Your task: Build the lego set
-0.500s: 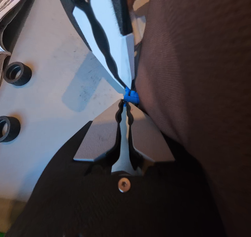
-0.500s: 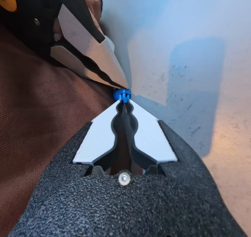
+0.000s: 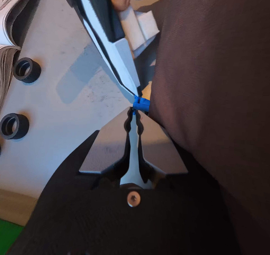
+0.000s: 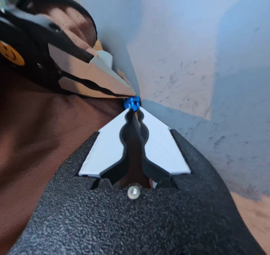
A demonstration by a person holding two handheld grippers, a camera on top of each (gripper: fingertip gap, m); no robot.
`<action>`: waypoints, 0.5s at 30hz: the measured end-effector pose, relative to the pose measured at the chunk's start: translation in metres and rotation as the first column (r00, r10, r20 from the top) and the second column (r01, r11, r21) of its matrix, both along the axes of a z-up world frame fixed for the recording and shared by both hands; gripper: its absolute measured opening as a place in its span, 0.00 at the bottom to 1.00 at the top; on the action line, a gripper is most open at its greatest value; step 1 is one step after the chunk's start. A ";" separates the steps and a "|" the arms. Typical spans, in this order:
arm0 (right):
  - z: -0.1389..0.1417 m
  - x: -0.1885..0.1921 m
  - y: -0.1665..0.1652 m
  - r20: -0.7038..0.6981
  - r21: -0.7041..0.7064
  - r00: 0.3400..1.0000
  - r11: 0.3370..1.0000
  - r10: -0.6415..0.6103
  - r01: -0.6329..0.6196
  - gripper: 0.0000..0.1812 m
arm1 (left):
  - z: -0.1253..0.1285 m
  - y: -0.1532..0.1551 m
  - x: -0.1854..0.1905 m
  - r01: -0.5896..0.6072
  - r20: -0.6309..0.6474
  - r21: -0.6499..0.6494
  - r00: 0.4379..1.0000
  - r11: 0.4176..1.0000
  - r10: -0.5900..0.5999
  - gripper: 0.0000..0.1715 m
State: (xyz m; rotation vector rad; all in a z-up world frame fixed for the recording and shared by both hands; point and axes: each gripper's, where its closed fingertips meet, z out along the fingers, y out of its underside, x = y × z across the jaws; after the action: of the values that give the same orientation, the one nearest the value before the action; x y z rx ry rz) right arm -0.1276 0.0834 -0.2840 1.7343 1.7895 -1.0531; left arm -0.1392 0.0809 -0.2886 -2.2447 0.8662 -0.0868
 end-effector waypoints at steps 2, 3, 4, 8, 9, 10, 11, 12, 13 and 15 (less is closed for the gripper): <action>0.001 0.000 0.000 0.078 -0.079 0.997 0.996 -0.022 0.028 0.03 | 0.000 -0.001 0.000 -0.009 0.003 -0.007 1.000 1.000 0.009 0.00; 0.001 0.000 -0.001 0.112 -0.112 0.993 0.992 -0.037 0.050 0.03 | 0.000 -0.001 0.000 -0.014 -0.001 -0.004 1.000 1.000 0.014 0.00; 0.001 -0.001 -0.001 0.148 -0.147 0.987 0.986 -0.056 0.078 0.03 | 0.000 -0.001 -0.001 -0.020 -0.013 -0.004 1.000 1.000 0.019 0.00; 0.000 -0.005 -0.001 0.164 -0.147 0.984 0.985 -0.071 0.096 0.03 | 0.000 0.000 -0.005 -0.033 -0.035 0.005 0.999 0.999 0.033 0.00; 0.000 -0.005 -0.001 0.113 -0.080 0.993 0.996 -0.037 0.046 0.04 | 0.000 0.001 -0.003 -0.034 -0.012 0.011 0.999 0.999 0.035 0.00; -0.002 -0.004 -0.003 0.054 0.000 0.998 1.000 0.020 -0.020 0.04 | 0.000 0.002 -0.002 -0.041 0.025 0.006 0.999 0.999 0.041 0.00; -0.003 -0.004 -0.003 -0.011 0.081 0.997 0.994 0.075 -0.074 0.03 | 0.000 0.003 -0.004 -0.040 0.043 0.009 0.998 0.999 0.039 0.00; -0.003 -0.006 -0.001 -0.074 0.146 0.993 0.986 0.096 -0.084 0.03 | 0.000 0.004 -0.004 -0.045 0.059 0.016 0.997 0.999 0.044 0.00; -0.003 -0.007 0.001 -0.111 0.167 0.990 0.984 0.084 -0.065 0.03 | 0.000 0.005 -0.004 -0.039 0.063 0.018 0.997 0.999 0.038 0.00; -0.002 -0.008 0.003 -0.120 0.096 0.993 0.995 0.000 0.011 0.04 | 0.000 0.006 -0.005 -0.019 0.029 0.029 0.999 0.999 0.018 0.00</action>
State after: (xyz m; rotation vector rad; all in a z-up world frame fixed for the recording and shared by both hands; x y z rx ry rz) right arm -0.1361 0.0862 -0.2861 1.7666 1.9396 -1.1112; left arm -0.1444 0.0865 -0.2883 -2.2186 0.8263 -0.0971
